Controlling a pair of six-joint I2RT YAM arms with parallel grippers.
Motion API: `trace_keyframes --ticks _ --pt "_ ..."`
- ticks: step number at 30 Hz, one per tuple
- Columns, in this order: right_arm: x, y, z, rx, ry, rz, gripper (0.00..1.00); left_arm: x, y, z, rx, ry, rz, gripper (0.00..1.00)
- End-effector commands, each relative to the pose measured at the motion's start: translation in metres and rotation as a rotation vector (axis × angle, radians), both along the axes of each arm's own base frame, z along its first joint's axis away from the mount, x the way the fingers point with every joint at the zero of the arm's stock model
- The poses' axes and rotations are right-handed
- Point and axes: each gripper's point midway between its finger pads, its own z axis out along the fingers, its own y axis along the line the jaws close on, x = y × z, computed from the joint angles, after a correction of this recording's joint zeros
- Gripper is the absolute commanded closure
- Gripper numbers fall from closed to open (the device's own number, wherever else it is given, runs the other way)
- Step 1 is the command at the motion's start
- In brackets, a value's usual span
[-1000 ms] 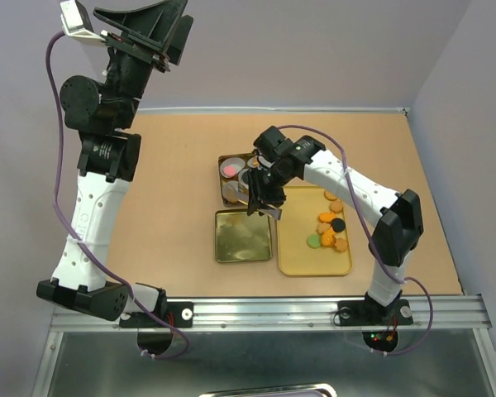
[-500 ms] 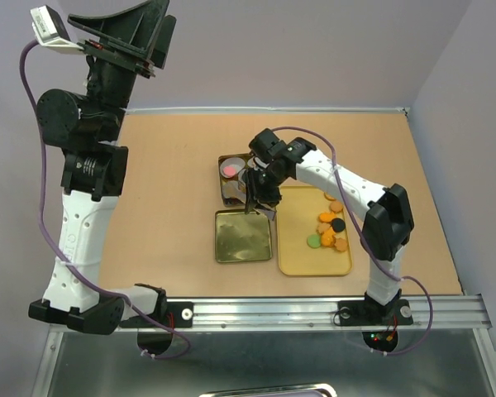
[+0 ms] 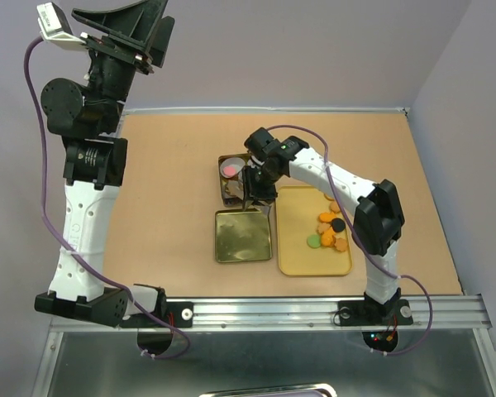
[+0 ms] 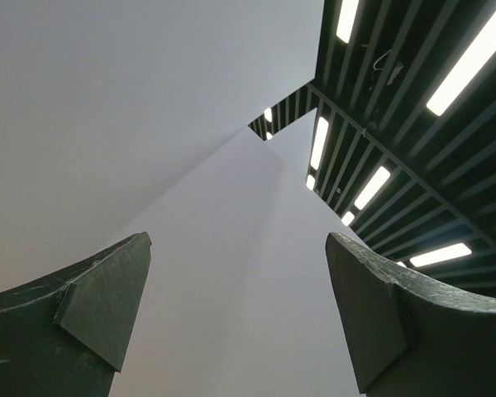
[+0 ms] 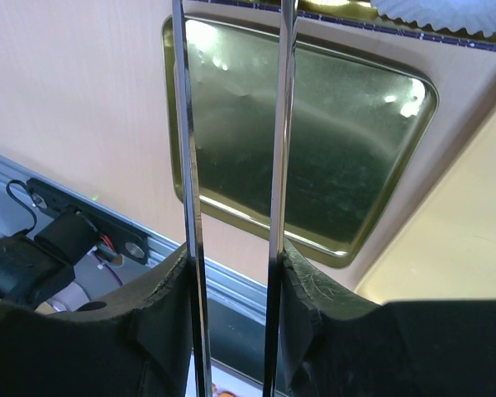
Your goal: Pack the cookies
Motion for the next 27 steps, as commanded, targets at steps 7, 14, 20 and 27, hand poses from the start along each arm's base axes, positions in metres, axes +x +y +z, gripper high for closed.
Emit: trace_keyframes --ticks 7,14,20,27 --pt "0.020 0.016 0.027 0.069 -0.099 0.009 0.63 -0.031 0.003 0.037 -0.031 -0.143 -0.047 0.01" --pt "0.020 0.013 0.028 0.064 -0.112 0.015 0.59 -0.020 -0.001 0.032 -0.025 -0.127 -0.057 0.01" --pt "0.023 0.013 0.039 0.070 -0.134 0.018 0.56 -0.007 -0.007 0.016 -0.010 -0.073 -0.075 0.01" --pt "0.023 0.013 0.058 0.088 -0.158 0.014 0.51 0.001 -0.009 0.004 0.014 -0.040 -0.063 0.01"
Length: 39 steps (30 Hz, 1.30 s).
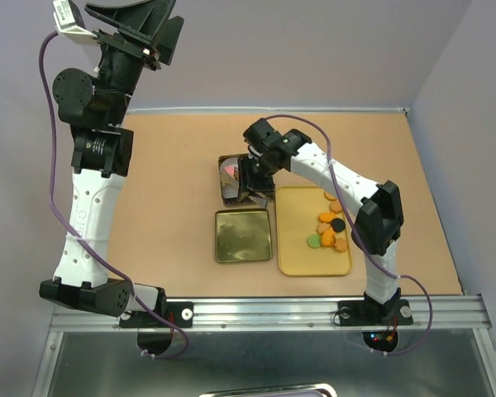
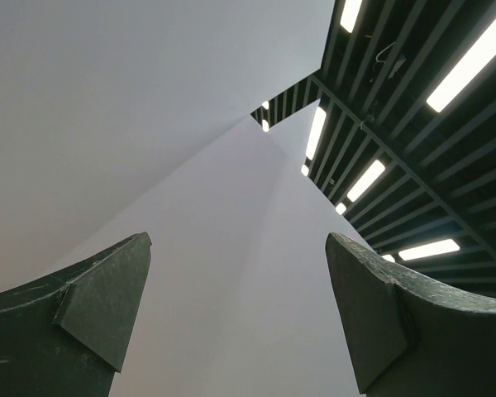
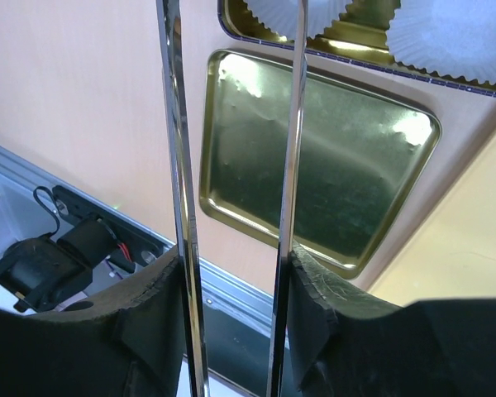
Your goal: Pack the cookies
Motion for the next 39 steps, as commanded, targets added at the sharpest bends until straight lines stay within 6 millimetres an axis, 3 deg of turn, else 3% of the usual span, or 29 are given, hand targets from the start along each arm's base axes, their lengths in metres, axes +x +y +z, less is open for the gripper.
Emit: trace_keyframes --ticks 1,9,22,25,29,35,39 --pt "0.007 0.001 0.033 0.046 -0.081 0.002 0.51 -0.017 0.000 0.011 0.021 -0.065 -0.008 0.01" --pt "-0.003 -0.010 0.024 0.016 -0.061 -0.002 0.51 -0.012 -0.001 0.006 0.036 -0.055 -0.005 0.01" --pt "-0.005 -0.005 0.010 0.017 -0.024 0.008 0.46 -0.004 -0.003 -0.009 0.059 -0.018 0.004 0.01" --pt "-0.001 -0.003 0.014 0.024 -0.035 0.005 0.46 -0.002 -0.004 -0.012 0.067 -0.013 0.009 0.01" --pt "0.005 -0.002 0.034 0.042 -0.083 -0.007 0.46 0.000 -0.003 -0.014 0.086 -0.014 0.024 0.01" --pt "-0.001 -0.026 0.052 -0.017 -0.118 -0.036 0.46 0.004 -0.003 -0.023 0.129 -0.011 0.058 0.01" --pt "-0.003 -0.056 0.052 -0.060 -0.116 -0.097 0.46 0.008 -0.005 -0.047 0.193 0.009 0.071 0.01"
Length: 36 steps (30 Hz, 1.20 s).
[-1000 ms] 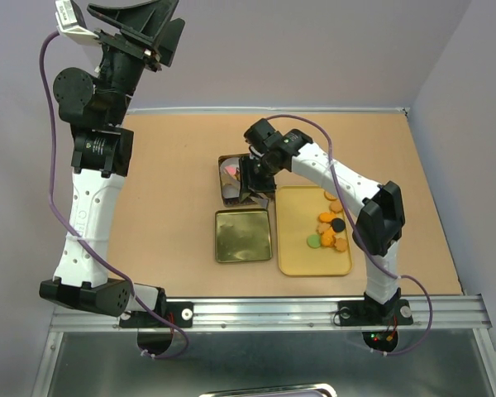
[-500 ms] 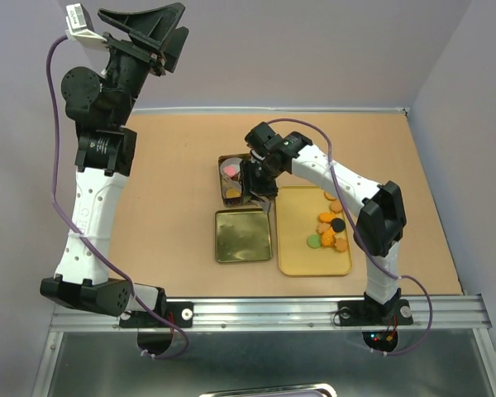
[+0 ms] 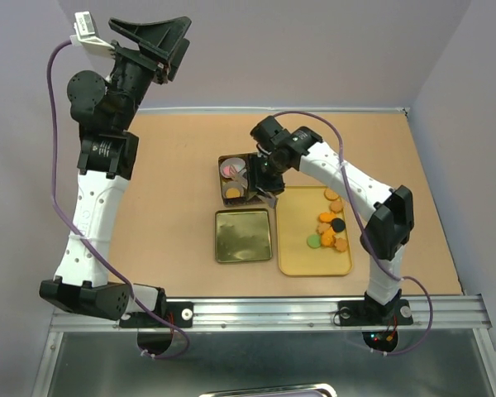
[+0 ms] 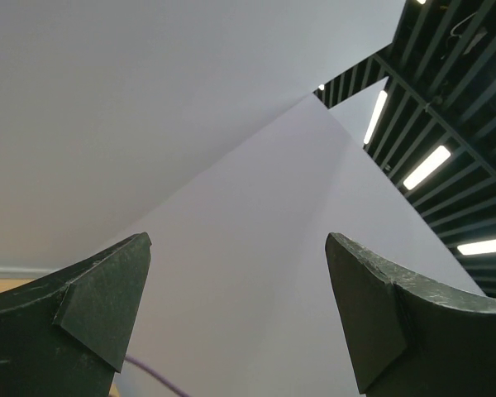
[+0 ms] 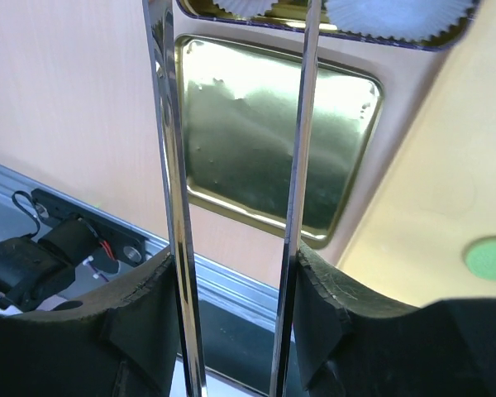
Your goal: Pack the cookies
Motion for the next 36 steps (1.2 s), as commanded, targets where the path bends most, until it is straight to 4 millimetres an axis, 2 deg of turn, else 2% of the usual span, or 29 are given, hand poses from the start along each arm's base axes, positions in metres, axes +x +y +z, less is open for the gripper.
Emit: trace_keyframes --ticks 1,2,3,5,7,8,10,12,13,16,19,25,30,36 --pt "0.001 -0.044 0.046 0.006 -0.102 -0.090 0.46 -0.012 -0.001 -0.014 0.086 -0.041 0.012 0.01" --pt "-0.002 -0.053 0.041 -0.013 -0.090 -0.103 0.46 -0.009 -0.002 -0.022 0.094 -0.025 0.012 0.01" --pt "-0.003 -0.068 0.047 -0.020 -0.099 -0.135 0.46 -0.007 -0.004 -0.034 0.104 0.000 0.002 0.01" --pt "-0.009 -0.085 0.040 -0.059 -0.080 -0.164 0.46 -0.004 -0.006 -0.048 0.116 0.025 -0.010 0.01" --pt "-0.016 -0.108 0.045 -0.087 -0.088 -0.208 0.46 -0.004 -0.009 -0.058 0.138 0.034 -0.021 0.01" --pt "-0.020 -0.117 0.043 -0.102 -0.084 -0.225 0.46 0.000 -0.010 -0.069 0.154 0.051 -0.024 0.01" --pt "-0.029 -0.144 0.026 -0.166 -0.039 -0.279 0.46 0.002 -0.013 -0.086 0.190 0.069 -0.033 0.01" --pt "-0.036 -0.164 0.026 -0.171 -0.035 -0.324 0.46 0.005 -0.015 -0.100 0.207 0.096 -0.039 0.01" --pt "-0.038 -0.183 0.014 -0.194 0.004 -0.377 0.46 0.006 -0.016 -0.105 0.220 0.103 -0.047 0.01" --pt "-0.035 -0.207 0.007 -0.196 0.020 -0.430 0.46 0.010 -0.022 -0.126 0.235 0.147 -0.081 0.01" --pt "-0.030 -0.215 -0.001 -0.225 0.035 -0.436 0.46 0.015 -0.028 -0.139 0.244 0.179 -0.126 0.01" --pt "-0.022 -0.223 -0.020 -0.268 0.086 -0.445 0.46 0.016 -0.032 -0.146 0.265 0.191 -0.154 0.01" --pt "-0.019 -0.222 -0.027 -0.268 0.117 -0.447 0.47 0.016 -0.033 -0.154 0.273 0.205 -0.155 0.01" --pt "-0.025 -0.229 -0.031 -0.299 0.143 -0.450 0.47 0.014 -0.034 -0.162 0.281 0.224 -0.165 0.01"
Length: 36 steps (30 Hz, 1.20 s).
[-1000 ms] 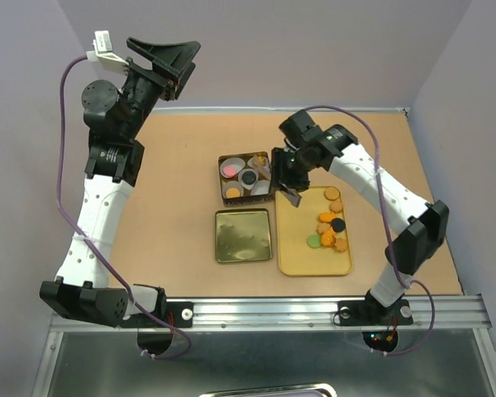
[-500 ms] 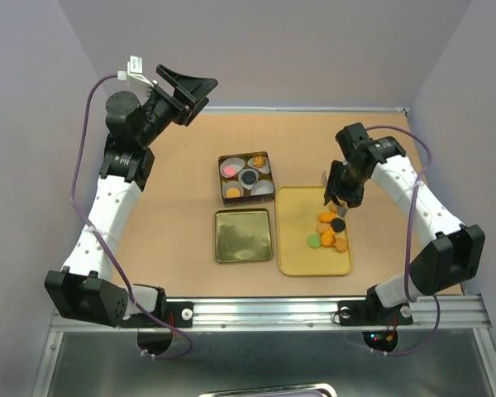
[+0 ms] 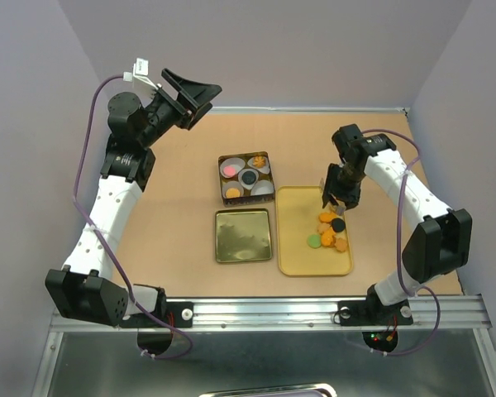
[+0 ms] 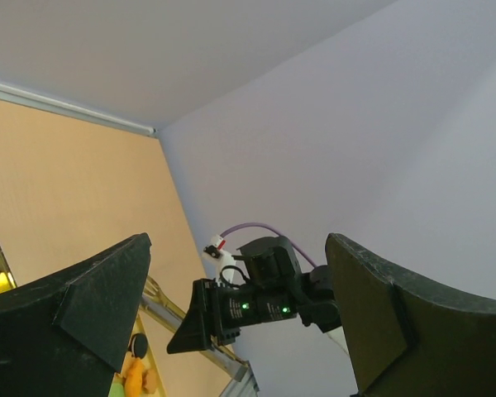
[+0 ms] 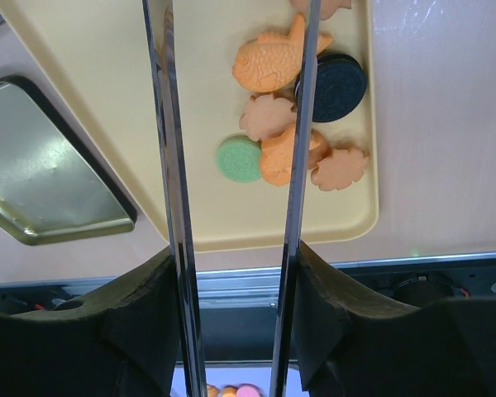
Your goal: Pack the cookies
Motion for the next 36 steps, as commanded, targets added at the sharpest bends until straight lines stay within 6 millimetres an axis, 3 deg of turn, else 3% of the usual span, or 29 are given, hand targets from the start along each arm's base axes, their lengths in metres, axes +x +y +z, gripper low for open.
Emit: trace_keyframes --ticks 1,12,36 --pt "-0.005 -0.009 -0.002 -0.024 0.009 0.003 0.47 -0.009 0.000 0.007 0.016 -0.059 -0.019 0.01" --pt "-0.014 -0.015 -0.019 -0.035 0.054 -0.019 0.46 -0.006 -0.002 -0.003 0.021 -0.036 -0.032 0.01" --pt "0.015 -0.015 -0.026 -0.035 0.036 -0.011 0.47 -0.006 -0.003 -0.009 0.029 -0.028 -0.037 0.01"
